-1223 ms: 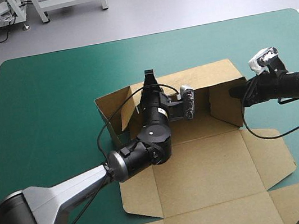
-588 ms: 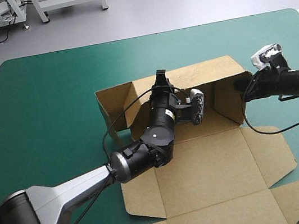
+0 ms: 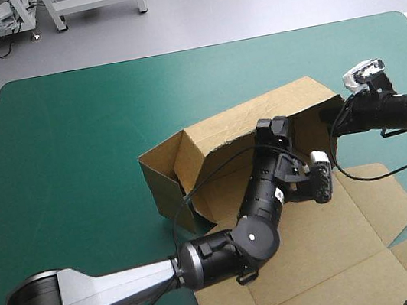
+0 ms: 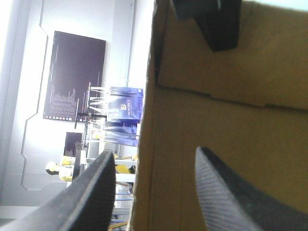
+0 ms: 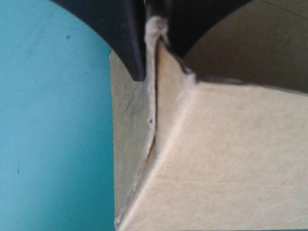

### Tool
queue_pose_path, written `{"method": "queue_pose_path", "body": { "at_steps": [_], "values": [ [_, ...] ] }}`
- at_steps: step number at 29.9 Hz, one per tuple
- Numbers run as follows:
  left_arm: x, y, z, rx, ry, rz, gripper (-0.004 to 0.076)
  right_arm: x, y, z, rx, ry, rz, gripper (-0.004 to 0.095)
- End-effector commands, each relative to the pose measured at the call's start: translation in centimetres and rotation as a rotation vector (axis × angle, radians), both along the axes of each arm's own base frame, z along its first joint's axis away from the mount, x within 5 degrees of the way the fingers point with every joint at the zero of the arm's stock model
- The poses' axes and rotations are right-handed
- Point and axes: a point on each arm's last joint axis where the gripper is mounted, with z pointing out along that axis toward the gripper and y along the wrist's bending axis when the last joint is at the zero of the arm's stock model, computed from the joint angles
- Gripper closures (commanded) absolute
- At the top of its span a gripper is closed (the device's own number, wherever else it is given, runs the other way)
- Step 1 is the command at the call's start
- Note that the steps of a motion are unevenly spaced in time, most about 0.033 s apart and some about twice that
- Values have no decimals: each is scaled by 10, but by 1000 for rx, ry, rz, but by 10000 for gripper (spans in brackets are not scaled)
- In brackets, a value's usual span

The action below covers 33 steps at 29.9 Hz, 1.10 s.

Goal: Fold the box

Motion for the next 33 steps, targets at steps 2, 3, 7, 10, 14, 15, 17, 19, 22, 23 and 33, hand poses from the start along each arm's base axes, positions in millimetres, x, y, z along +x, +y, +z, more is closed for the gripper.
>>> {"method": "queue_pose_path", "body": {
  "at_steps": [2, 3, 7, 10, 14, 15, 17, 19, 22, 23, 33],
  "values": [
    [-29, 5, 36, -128, -96, 59, 407, -3, 5, 12, 69, 7, 16, 923],
    [-34, 4, 37, -131, -103, 67, 431, -3, 5, 12, 72, 10, 13, 923],
    [-53, 6, 42, -179, -88, 86, 561, -4, 5, 12, 76, 14, 14, 922],
    [-67, 10, 53, -308, 15, 61, 692, -4, 5, 12, 81, 19, 16, 922],
    [-71, 26, 91, -519, 222, 32, 721, -4, 6, 12, 87, 26, 15, 923],
    [-70, 33, 104, -572, 264, 24, 721, -5, 6, 12, 90, 28, 17, 923],
    [-65, 49, 129, -656, 311, 7, 720, -5, 6, 12, 94, 33, 21, 923],
    [-56, 65, 148, -714, 352, 5, 720, -5, 7, 12, 97, 39, 22, 922],
    [-38, 95, 175, -773, 393, 40, 714, -6, 7, 12, 111, 56, 21, 922],
    [-28, 108, 182, -789, 410, 72, 711, -7, 7, 12, 115, 64, 21, 922],
    [50, 225, 204, -889, 475, 389, 708, -15, 10, 15, 130, 139, 29, 920]
  ]
}}
